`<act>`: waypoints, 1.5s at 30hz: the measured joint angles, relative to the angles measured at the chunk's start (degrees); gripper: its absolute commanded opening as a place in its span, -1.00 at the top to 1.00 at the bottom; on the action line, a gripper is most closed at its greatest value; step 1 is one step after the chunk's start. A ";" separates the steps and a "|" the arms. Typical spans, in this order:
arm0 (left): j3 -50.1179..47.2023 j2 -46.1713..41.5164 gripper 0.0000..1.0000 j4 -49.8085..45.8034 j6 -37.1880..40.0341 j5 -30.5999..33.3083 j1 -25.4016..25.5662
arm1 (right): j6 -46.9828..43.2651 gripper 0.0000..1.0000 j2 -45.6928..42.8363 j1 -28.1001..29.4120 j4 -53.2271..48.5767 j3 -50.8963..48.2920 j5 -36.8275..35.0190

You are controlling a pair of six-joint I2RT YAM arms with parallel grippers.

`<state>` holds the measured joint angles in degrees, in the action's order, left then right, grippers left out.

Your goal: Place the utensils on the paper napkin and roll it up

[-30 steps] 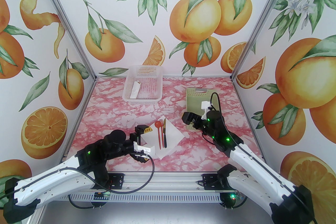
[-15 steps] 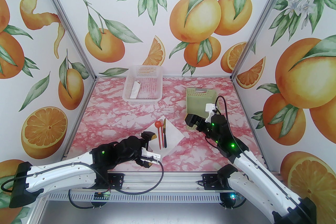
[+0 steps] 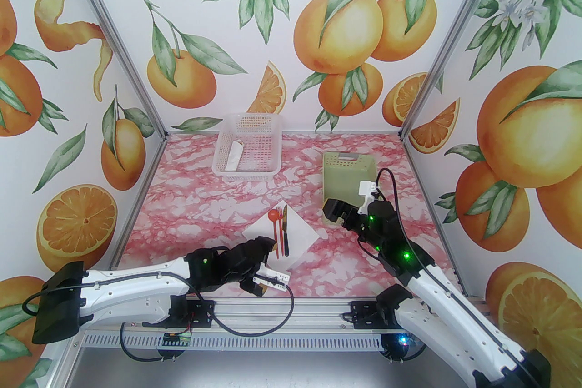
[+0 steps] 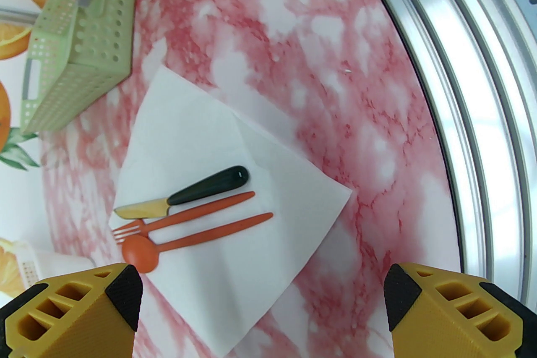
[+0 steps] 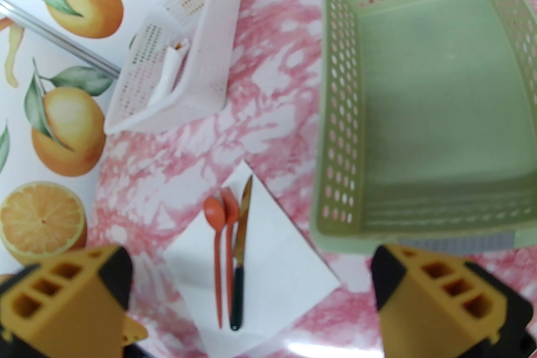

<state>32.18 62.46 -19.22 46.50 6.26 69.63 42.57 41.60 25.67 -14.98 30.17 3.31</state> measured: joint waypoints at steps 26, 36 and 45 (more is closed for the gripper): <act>-1.70 14.80 -1.00 12.46 1.33 1.31 0.15 | 0.02 -1.00 -0.02 0.00 -0.50 0.00 -0.39; -1.73 15.78 -1.00 15.04 2.10 1.18 -0.61 | 0.02 -1.00 0.00 0.00 -0.74 0.00 -0.39; -2.25 17.49 -1.00 20.98 3.26 2.78 -3.39 | 0.02 -1.00 0.00 0.00 -1.29 0.02 -0.39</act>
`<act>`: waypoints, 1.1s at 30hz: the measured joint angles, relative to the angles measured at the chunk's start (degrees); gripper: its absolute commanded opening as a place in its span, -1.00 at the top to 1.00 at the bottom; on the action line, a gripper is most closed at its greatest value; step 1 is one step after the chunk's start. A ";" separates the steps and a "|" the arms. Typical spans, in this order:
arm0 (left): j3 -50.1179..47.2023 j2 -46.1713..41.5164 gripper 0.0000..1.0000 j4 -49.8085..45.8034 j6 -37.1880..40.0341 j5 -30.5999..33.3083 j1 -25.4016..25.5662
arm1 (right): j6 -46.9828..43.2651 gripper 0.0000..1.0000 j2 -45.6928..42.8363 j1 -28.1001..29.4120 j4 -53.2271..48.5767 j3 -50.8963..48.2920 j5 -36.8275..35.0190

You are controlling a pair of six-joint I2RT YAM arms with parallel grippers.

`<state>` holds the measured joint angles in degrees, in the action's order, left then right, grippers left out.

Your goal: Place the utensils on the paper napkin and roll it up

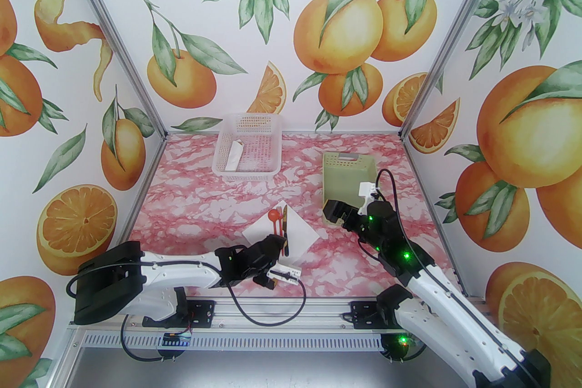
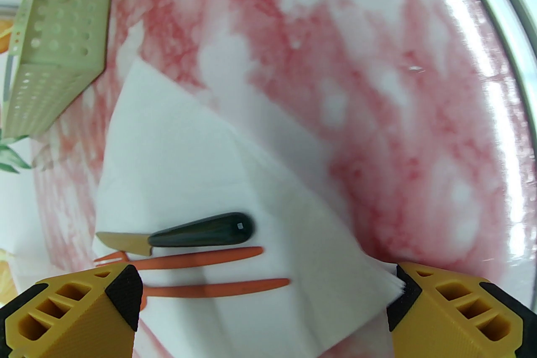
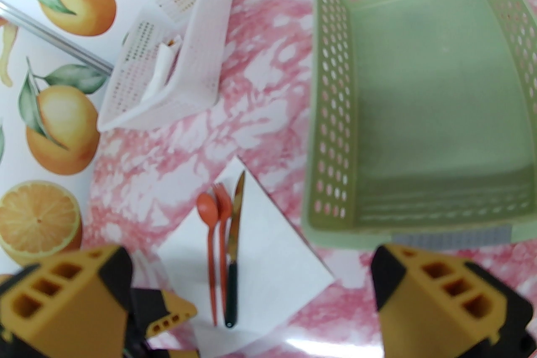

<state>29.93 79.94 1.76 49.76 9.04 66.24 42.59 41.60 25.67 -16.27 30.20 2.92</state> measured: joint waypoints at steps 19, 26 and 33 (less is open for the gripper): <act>-2.45 -2.67 -1.00 4.46 0.07 -0.07 -2.84 | -6.73 -0.94 -0.15 0.00 -7.08 3.23 3.04; -2.86 -2.69 -1.00 6.32 0.00 -0.37 -3.54 | -9.64 -0.46 0.81 0.00 -9.09 3.65 10.56; -2.95 -2.73 -1.00 7.48 -0.17 -1.14 -4.81 | -7.74 -0.09 2.56 0.26 -8.33 2.49 17.94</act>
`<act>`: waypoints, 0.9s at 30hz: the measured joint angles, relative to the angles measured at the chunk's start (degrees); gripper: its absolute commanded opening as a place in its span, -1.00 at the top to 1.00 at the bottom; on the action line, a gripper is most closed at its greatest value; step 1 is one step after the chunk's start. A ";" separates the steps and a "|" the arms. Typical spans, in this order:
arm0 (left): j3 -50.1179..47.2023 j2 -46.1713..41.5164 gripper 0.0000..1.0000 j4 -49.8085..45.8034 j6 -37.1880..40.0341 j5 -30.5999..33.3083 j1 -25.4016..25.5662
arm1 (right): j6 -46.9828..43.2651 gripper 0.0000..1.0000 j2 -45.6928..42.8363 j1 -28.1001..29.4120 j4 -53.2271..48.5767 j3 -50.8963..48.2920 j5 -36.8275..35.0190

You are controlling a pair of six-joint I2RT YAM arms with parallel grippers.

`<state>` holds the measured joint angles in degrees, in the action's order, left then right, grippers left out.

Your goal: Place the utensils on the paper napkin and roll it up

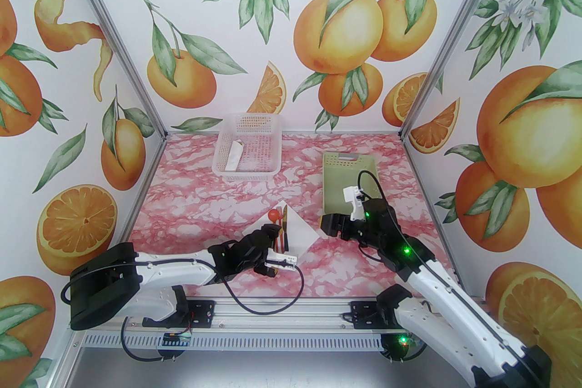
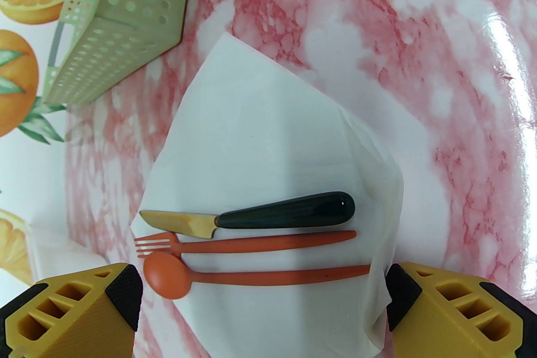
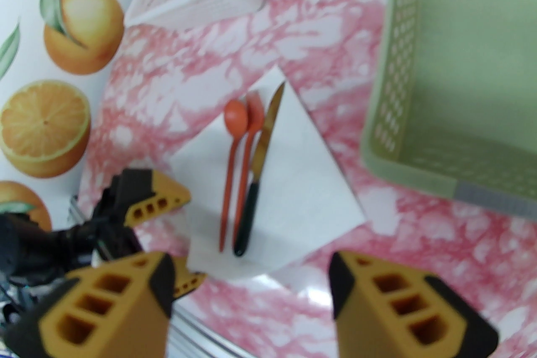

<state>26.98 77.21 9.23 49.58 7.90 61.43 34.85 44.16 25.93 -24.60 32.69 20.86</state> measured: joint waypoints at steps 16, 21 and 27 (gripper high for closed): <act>-0.31 -0.02 -0.99 1.57 -0.13 -1.11 -2.36 | 9.90 0.81 5.44 13.44 11.98 -10.60 1.44; -0.31 0.20 -1.00 2.49 -0.13 -1.42 -2.93 | 13.81 0.99 8.94 16.09 18.23 -13.84 1.46; -0.28 1.55 -1.00 2.84 -0.11 -1.51 -3.32 | 16.26 1.00 13.25 18.29 23.87 -15.21 1.42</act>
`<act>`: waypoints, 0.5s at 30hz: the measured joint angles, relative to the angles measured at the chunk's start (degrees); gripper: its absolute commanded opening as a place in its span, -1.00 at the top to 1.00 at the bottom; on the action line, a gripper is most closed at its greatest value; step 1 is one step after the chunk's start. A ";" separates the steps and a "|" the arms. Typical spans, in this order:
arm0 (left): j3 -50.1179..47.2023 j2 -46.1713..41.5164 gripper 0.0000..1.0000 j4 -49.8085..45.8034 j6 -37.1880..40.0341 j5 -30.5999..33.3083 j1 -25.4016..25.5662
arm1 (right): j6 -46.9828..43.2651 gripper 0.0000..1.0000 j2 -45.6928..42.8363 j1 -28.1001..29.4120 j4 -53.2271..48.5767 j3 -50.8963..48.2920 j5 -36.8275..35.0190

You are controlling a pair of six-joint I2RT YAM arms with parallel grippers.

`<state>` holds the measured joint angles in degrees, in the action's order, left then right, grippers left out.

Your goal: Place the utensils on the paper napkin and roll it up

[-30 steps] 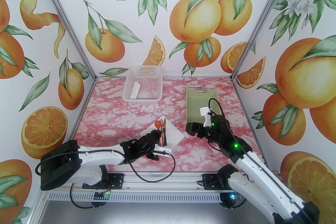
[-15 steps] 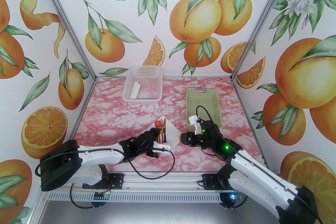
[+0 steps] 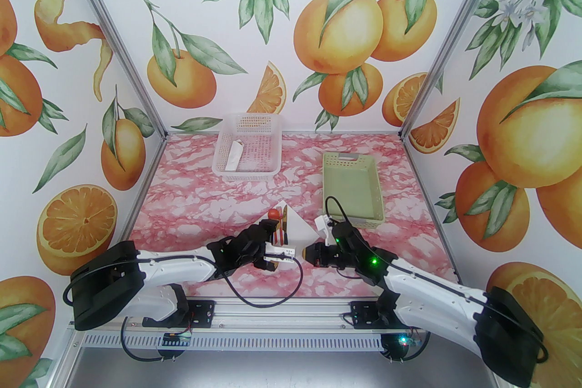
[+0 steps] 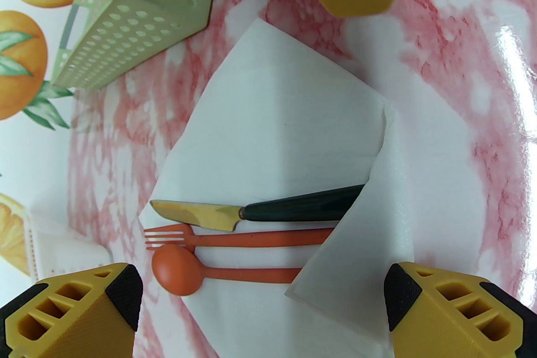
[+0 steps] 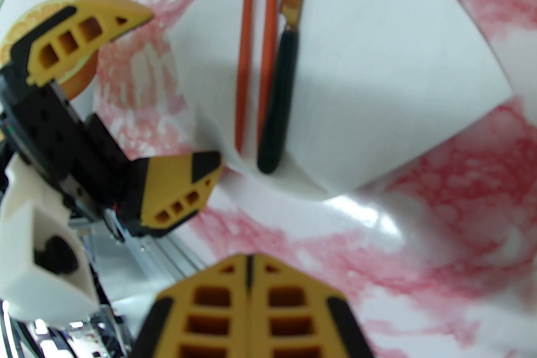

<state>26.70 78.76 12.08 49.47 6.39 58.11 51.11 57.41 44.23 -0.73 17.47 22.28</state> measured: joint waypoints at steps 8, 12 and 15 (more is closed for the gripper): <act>0.04 0.96 -1.00 0.55 0.07 0.00 -0.46 | 2.08 1.00 9.33 3.39 9.11 -0.20 0.00; 0.07 1.22 -0.99 0.83 0.17 -0.04 -0.70 | 3.32 1.00 15.87 5.29 12.76 -0.22 0.02; 0.07 1.22 -1.00 1.07 0.20 -0.07 -0.74 | 4.20 1.00 17.64 5.62 15.67 -0.22 0.00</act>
<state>26.76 79.99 13.15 49.67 6.33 57.36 55.31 75.05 49.84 14.94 17.26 22.28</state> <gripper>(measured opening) 0.999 0.054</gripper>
